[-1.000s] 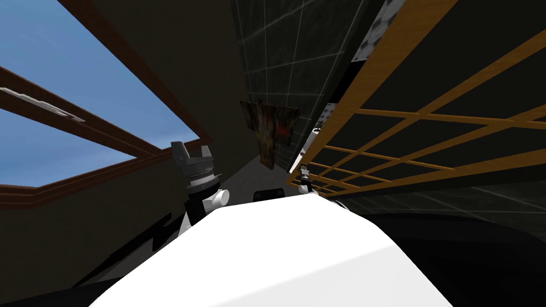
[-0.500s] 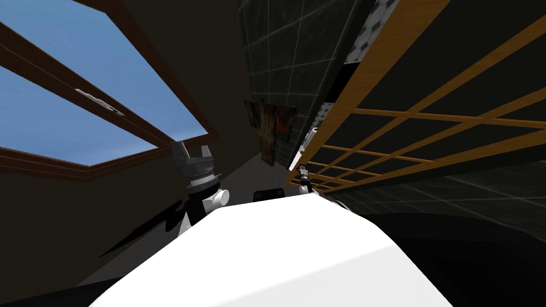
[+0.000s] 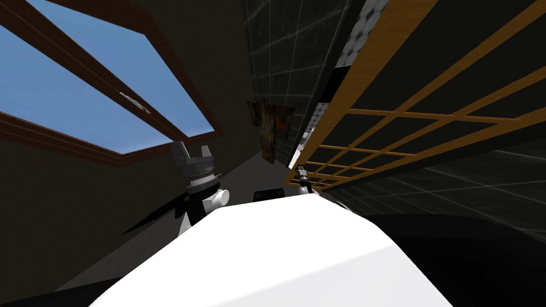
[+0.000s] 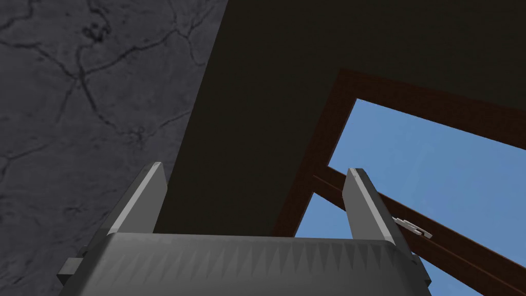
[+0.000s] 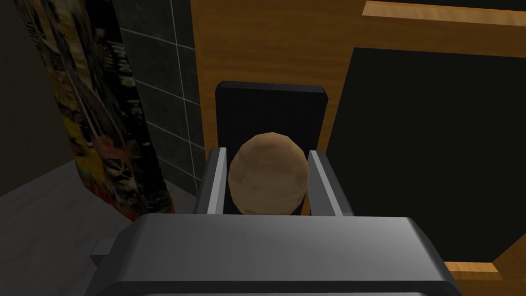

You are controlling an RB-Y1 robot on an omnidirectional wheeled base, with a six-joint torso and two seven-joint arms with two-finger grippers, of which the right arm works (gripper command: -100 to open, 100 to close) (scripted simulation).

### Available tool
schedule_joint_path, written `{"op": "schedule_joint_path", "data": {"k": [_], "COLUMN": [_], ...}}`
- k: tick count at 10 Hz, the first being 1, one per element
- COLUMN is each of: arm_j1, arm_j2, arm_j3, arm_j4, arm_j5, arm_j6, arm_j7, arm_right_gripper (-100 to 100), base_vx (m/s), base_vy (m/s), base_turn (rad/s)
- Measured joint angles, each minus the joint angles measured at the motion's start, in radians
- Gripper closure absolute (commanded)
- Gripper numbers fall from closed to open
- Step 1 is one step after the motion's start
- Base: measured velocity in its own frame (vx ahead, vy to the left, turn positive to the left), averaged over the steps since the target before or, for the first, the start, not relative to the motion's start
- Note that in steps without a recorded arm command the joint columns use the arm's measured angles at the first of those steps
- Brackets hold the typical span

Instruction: Pull the door open

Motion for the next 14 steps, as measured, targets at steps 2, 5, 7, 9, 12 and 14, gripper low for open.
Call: {"op": "schedule_joint_path", "data": {"k": [2,5,7,9,12,14], "arm_j1": [0.014,0.039,0.048,0.058,0.074,0.092], "arm_j2": [-0.022,-0.048,-0.067,-0.074,-0.100,-0.119], "arm_j3": [0.019,0.057,0.085,0.099,0.127,0.152], "arm_j4": [-0.013,-0.021,-0.013,-0.021,-0.020,-0.022], "arm_j5": [0.010,0.029,0.044,0.051,0.065,0.078], "arm_j6": [-0.013,-0.037,-0.063,-0.067,-0.103,-0.133], "arm_j7": [-0.022,-0.060,-0.093,-0.105,-0.134,-0.158], "arm_right_gripper": [100,100,100,100,100,100], "base_vx": [-0.231,-0.218,-0.221,-0.111,-0.202,-0.214], "base_vy": [-0.010,-0.037,-0.034,-0.015,-0.048,-0.067], "base_turn": [0.092,0.095,0.072,0.051,0.105,0.087]}}
